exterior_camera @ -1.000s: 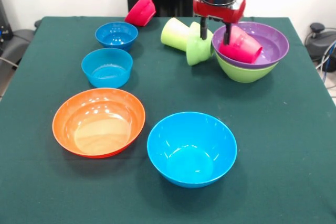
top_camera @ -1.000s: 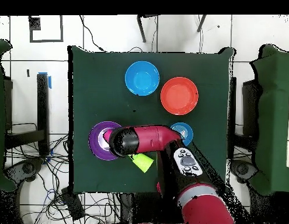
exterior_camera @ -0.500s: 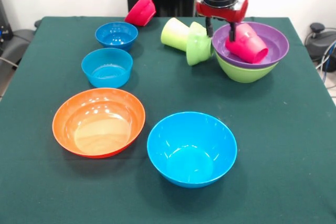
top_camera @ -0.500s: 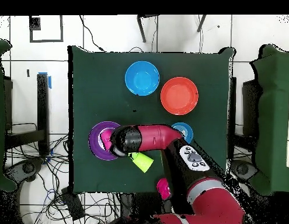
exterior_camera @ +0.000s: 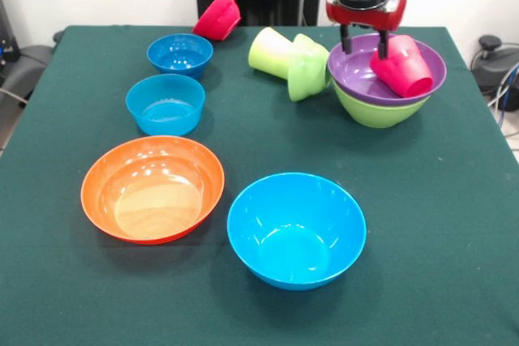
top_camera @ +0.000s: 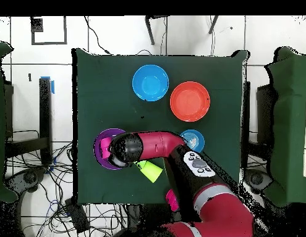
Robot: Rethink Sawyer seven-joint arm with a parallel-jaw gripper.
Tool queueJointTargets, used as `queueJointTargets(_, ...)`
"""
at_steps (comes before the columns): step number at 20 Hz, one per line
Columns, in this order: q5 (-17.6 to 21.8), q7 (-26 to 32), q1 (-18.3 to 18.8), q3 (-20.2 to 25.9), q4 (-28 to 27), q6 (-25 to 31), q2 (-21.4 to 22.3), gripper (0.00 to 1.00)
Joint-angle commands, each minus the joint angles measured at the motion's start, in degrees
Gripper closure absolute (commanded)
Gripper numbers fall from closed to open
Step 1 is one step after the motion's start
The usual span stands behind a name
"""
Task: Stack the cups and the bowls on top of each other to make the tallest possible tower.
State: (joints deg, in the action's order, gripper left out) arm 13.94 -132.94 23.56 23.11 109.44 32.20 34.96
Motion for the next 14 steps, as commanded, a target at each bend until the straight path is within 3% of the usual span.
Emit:
queueJointTargets(1,-1.35,2.08,-1.20,4.08,2.10,5.35,-0.37,0.00)
queueJointTargets(7,-2.20,-1.04,-2.18,2.82,2.31,4.26,0.97,0.00)
queueJointTargets(14,-2.00,-10.44,-8.32,-5.06,1.78,-0.03,4.37,0.00)
